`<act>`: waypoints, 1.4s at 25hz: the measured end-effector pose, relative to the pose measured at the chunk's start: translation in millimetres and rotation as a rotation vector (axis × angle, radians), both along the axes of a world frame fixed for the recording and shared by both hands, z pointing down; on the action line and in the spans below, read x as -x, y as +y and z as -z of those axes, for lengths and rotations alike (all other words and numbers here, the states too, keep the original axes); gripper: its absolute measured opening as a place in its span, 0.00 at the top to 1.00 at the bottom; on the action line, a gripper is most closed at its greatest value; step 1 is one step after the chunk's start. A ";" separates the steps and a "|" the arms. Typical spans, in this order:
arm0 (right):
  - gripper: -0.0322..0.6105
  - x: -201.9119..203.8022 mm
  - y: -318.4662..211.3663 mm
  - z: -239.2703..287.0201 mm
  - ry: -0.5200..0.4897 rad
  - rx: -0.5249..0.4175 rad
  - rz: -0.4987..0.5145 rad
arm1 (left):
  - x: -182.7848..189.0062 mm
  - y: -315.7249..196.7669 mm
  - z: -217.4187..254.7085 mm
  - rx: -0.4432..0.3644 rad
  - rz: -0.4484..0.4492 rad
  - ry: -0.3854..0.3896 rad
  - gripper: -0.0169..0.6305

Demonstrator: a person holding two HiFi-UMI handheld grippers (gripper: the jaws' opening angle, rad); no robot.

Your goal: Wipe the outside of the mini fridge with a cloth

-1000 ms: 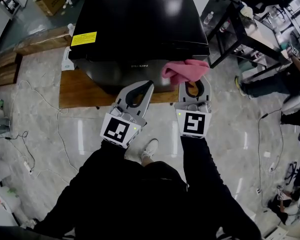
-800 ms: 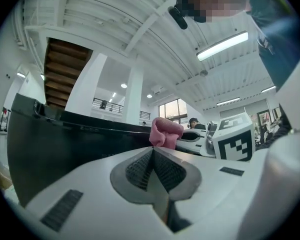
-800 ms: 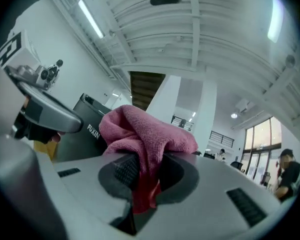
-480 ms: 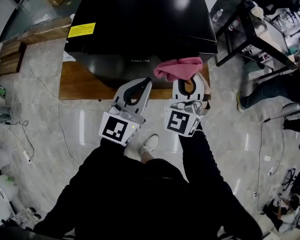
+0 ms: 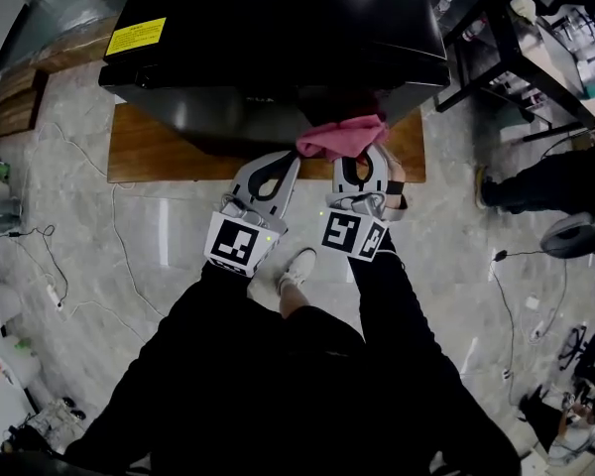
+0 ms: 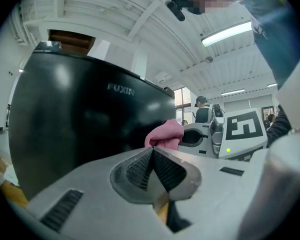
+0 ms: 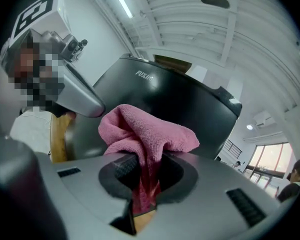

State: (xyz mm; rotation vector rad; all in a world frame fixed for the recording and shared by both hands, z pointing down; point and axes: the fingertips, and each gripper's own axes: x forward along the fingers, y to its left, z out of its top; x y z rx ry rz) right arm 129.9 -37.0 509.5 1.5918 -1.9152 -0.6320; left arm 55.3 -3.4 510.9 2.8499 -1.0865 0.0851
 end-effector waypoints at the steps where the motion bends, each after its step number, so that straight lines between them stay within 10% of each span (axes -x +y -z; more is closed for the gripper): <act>1: 0.85 0.8 1.2 -9.0 0.006 0.009 0.001 | -1.4 0.3 -8.4 -0.004 -0.001 -0.011 0.97; 25: 0.85 -27.8 2.0 -274.6 0.036 0.574 0.027 | -46.0 -4.9 -208.2 0.260 -0.022 -0.248 0.96; 35: 0.85 -42.1 55.9 -205.7 -0.183 0.525 0.071 | -34.6 21.1 -146.0 0.273 -0.027 -0.147 0.96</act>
